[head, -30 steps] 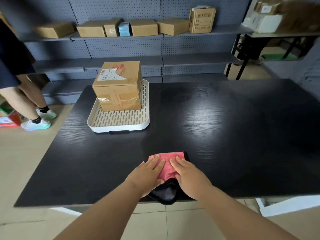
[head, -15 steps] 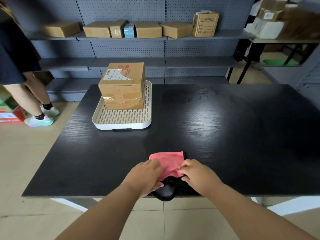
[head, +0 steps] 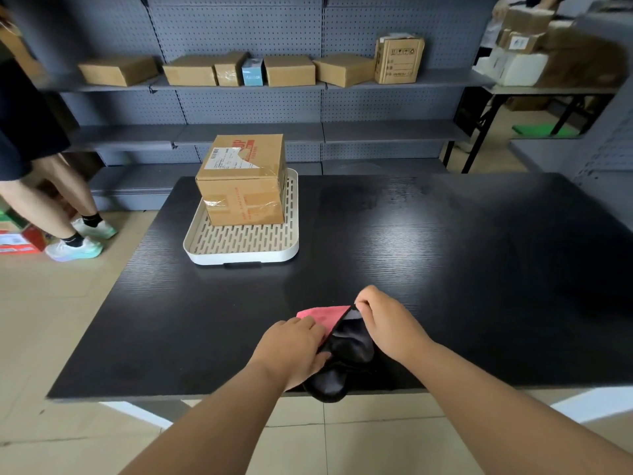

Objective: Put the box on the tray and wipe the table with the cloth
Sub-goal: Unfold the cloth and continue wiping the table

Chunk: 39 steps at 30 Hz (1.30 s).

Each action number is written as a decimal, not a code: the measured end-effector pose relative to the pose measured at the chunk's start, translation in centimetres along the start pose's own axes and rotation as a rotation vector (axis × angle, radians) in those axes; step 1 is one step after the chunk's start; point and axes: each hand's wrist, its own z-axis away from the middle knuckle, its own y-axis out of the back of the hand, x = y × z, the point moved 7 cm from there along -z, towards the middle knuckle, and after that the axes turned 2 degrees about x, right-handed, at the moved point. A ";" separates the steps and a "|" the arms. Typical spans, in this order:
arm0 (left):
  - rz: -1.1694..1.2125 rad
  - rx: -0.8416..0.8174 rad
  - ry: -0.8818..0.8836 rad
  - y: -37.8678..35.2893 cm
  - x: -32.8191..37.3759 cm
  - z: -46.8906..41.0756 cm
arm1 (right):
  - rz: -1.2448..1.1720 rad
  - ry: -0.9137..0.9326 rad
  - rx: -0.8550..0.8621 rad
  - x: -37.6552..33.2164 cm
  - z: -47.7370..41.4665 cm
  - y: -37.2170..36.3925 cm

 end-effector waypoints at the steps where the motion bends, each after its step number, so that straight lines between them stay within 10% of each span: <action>1: 0.027 0.021 0.027 0.2 -0.1 0.0 | -0.010 -0.009 0.011 -0.2 -0.2 0.3; 20: 0.472 0.018 0.505 5.4 -6.8 -0.1 | -0.128 -0.042 0.303 -3.1 -2.5 7.6; 39: 0.605 0.385 0.491 13.2 -11.9 -1.1 | -0.219 -0.088 0.420 -1.6 -4.4 14.0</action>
